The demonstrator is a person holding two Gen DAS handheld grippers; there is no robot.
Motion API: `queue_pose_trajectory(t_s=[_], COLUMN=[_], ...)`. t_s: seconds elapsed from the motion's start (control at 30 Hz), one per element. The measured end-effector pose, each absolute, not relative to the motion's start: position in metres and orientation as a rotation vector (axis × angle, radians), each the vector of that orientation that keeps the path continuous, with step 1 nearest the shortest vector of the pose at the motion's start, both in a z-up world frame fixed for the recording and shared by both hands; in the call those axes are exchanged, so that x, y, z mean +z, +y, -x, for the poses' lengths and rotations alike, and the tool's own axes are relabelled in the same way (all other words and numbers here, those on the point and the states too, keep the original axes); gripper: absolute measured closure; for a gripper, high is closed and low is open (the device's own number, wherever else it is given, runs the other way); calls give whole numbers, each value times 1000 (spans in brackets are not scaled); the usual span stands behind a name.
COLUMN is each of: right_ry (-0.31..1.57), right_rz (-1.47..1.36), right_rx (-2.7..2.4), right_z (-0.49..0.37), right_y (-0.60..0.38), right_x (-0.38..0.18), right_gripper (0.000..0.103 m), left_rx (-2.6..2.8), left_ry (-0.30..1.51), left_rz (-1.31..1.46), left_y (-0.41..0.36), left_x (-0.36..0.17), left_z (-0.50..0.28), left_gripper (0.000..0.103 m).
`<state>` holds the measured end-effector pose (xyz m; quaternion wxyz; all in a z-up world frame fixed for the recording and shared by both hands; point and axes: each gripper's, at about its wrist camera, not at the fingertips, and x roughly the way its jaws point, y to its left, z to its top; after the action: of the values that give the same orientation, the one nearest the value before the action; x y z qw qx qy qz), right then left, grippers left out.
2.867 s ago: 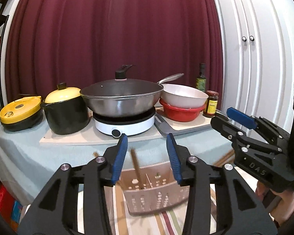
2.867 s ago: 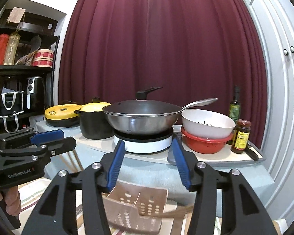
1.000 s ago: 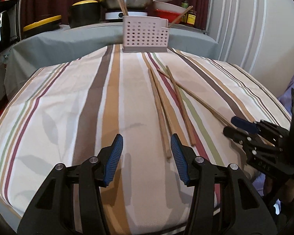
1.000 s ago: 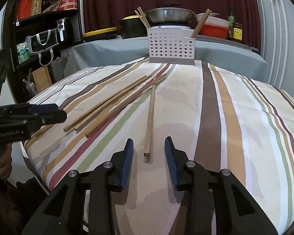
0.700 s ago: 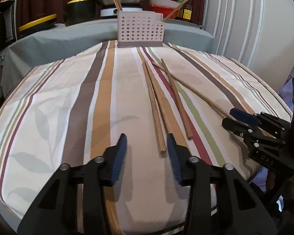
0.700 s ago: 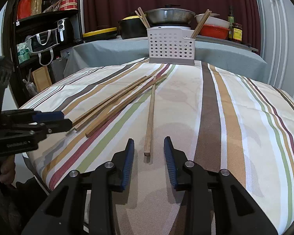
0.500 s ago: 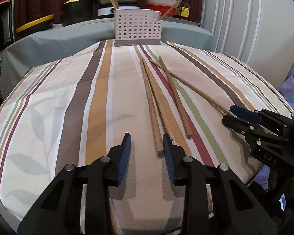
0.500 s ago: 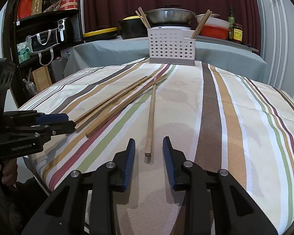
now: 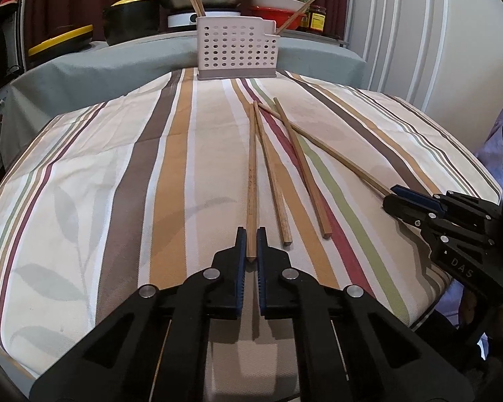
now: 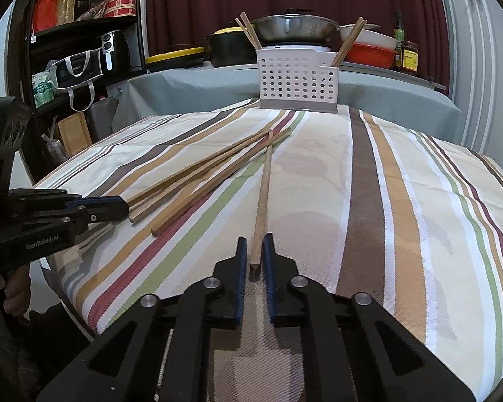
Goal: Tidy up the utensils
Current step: 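Close the right tool on a chopstick while the left tool closes on another, then lift both held chopsticks and carry them over the white holder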
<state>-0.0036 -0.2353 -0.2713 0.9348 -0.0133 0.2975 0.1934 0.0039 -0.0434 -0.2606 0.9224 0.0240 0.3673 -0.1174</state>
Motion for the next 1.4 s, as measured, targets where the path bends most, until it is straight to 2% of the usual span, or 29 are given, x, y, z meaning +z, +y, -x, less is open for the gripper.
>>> queue_pose_trajectory(t_s=[0.5,1.1,1.4], right_ry=[574,509,434], right_rz=[38,84,82], right_rx=[325,324,297], right_z=[3,-9,-11], right_y=[-246,-236,-242], right_x=[-258,-216,-183], right_gripper=[96,96,96], left_rx=[-183,-166,-161], left_ry=[720,655,586], left_rz=[-46,-62,-64], left_y=[-29,-18,-14], left_x=[-250,-221,-189], left_z=[-9,-18,-21], left_gripper=[97,97,97])
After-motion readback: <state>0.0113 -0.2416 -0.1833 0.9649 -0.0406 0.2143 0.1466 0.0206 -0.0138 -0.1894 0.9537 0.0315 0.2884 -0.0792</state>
